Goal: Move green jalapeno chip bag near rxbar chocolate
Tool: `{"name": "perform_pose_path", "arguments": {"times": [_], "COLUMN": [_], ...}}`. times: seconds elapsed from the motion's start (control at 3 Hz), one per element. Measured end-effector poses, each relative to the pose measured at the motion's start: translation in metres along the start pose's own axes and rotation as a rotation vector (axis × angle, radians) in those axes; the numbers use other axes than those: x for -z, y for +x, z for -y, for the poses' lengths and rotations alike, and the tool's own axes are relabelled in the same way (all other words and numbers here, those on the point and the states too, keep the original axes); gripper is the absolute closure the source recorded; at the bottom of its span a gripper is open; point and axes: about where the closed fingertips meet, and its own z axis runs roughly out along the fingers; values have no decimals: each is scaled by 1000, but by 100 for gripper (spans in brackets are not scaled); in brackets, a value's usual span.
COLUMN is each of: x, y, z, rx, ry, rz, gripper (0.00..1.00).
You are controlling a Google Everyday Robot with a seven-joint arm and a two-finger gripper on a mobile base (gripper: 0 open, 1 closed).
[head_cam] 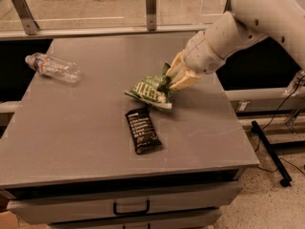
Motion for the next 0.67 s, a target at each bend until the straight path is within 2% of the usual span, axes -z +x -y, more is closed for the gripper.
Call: {"name": "perform_pose_path", "arguments": {"times": [0.33, 0.67], "x": [-3, 0], "y": [0, 2], "z": [-8, -7], "rx": [41, 66], "ry": [-13, -11], "rz": [-1, -9], "gripper": [5, 0]}}
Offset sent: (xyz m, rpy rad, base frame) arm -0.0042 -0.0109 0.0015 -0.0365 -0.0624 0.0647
